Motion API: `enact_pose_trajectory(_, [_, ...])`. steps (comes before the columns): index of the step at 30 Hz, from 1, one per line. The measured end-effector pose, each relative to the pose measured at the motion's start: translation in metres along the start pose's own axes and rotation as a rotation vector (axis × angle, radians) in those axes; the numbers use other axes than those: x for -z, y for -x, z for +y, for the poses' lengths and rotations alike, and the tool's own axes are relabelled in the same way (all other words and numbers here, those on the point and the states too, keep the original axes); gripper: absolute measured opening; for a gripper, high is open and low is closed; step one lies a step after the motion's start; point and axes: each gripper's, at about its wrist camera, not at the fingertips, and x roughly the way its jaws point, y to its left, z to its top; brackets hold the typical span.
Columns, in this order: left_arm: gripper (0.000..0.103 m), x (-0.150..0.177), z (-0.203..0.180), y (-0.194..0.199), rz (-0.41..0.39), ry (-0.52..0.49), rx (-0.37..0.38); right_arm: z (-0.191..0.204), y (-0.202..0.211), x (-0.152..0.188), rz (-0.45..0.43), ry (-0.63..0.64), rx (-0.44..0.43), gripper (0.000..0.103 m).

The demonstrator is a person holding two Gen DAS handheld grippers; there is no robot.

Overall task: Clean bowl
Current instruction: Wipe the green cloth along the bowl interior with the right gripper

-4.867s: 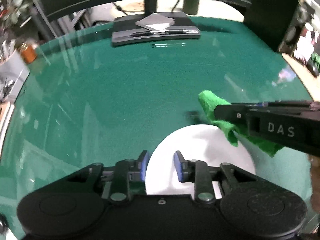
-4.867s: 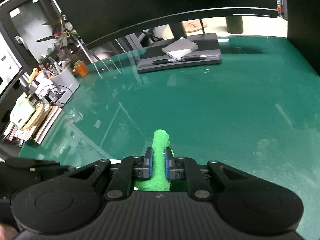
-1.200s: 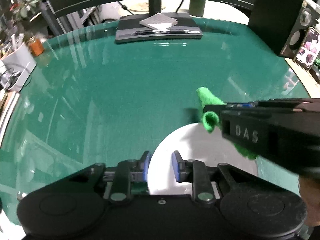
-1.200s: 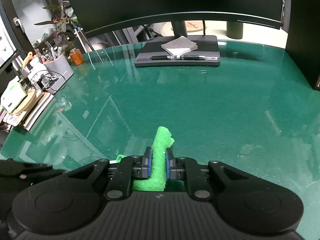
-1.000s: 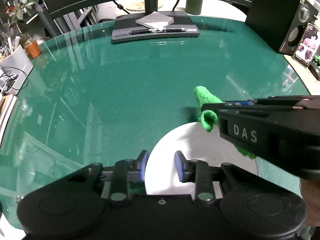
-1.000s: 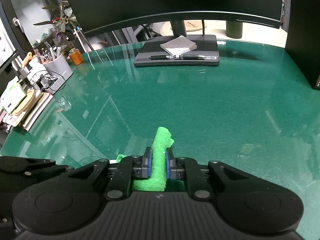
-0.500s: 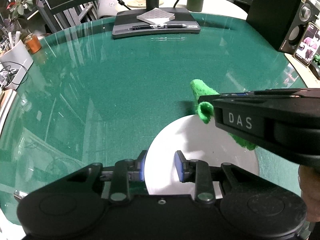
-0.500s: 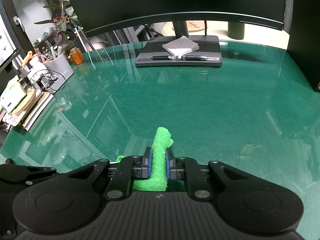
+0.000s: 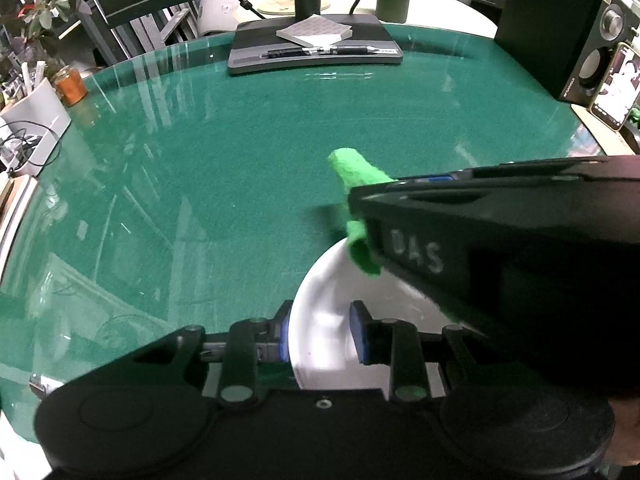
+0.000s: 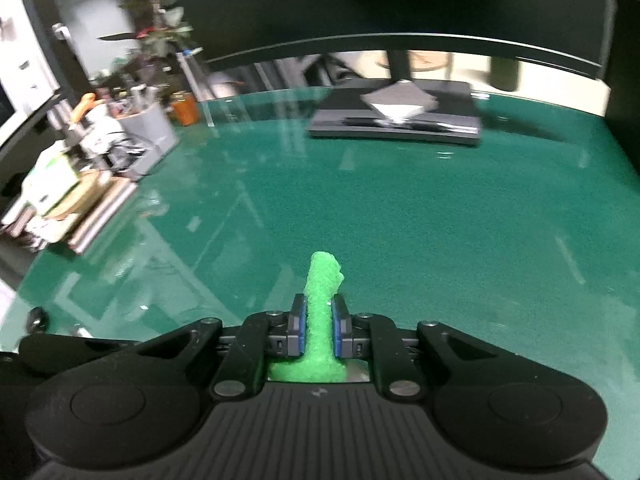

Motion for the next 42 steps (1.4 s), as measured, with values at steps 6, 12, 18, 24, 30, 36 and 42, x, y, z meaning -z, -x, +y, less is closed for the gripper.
enact_pose_trajectory(6, [0.029,0.002,0.001,0.001,-0.003,0.007,0.000,-0.005,0.001,0.001,0.004,-0.011,0.014,0.013])
enact_pose_trajectory(12, [0.029,0.002,0.000,0.002,-0.003,0.013,-0.006,-0.011,0.001,0.003,0.009,-0.022,0.028,0.013])
enact_pose_trajectory(18, [0.029,0.005,0.000,0.004,-0.003,0.019,-0.009,-0.016,0.002,0.004,0.013,-0.033,0.042,0.013])
enact_pose_trajectory(24, [0.029,0.004,0.001,0.004,-0.002,0.014,-0.003,-0.022,0.002,0.005,0.018,-0.044,0.056,0.013])
enact_pose_trajectory(30, [0.031,-0.001,0.002,0.004,0.000,-0.006,0.010,-0.017,0.005,0.004,0.010,-0.042,-0.006,0.013])
enact_pose_trajectory(36, [0.033,0.000,-0.001,0.004,-0.003,-0.003,-0.012,-0.023,0.004,0.005,0.019,-0.048,0.016,0.013])
enact_pose_trajectory(42, [0.033,0.001,-0.001,0.003,-0.001,0.003,-0.020,-0.029,0.006,0.009,0.028,-0.054,0.033,0.013])
